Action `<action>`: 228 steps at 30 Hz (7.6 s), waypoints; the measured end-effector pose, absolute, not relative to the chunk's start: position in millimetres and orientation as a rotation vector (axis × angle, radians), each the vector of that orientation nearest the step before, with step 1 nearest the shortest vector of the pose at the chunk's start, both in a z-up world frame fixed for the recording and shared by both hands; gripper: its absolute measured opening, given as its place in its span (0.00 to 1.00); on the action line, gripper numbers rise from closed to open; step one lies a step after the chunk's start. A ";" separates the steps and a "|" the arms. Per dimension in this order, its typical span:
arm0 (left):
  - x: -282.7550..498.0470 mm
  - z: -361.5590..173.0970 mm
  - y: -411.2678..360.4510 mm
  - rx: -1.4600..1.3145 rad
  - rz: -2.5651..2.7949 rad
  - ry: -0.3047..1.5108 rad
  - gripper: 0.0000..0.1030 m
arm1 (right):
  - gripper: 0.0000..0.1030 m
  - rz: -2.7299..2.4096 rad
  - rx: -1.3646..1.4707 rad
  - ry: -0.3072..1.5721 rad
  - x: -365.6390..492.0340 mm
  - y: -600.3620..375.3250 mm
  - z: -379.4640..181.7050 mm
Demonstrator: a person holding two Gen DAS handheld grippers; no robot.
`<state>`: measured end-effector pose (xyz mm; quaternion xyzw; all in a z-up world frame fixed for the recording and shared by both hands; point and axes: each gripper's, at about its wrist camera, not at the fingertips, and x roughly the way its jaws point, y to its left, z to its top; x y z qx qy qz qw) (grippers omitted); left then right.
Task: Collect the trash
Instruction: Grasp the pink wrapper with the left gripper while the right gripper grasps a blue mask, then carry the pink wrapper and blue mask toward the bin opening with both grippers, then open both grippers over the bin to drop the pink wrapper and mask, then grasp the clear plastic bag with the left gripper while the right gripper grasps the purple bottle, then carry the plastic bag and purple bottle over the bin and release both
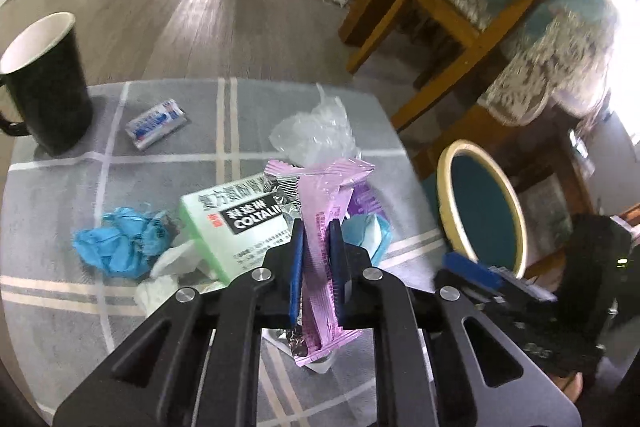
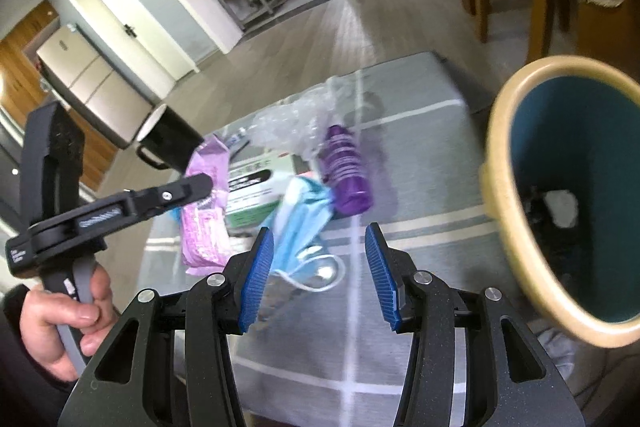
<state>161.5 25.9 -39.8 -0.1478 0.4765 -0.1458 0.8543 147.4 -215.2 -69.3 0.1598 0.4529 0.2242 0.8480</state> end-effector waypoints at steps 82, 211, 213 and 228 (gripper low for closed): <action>191.7 -21.3 -198.6 -0.128 -0.623 0.988 0.11 | 0.08 0.017 0.384 0.786 101.4 -395.4 -37.3; 210.6 -9.6 -2.4 -0.124 -0.346 0.903 0.07 | 0.32 0.359 0.118 0.817 177.2 -220.7 -38.3; 204.3 -9.3 -5.8 -0.125 -0.361 0.898 0.07 | 0.32 0.336 0.133 0.801 170.0 -232.9 -32.8; 174.4 -14.7 -116.3 -0.043 -0.563 0.933 0.07 | 0.32 0.106 0.249 0.732 120.1 -334.9 -16.0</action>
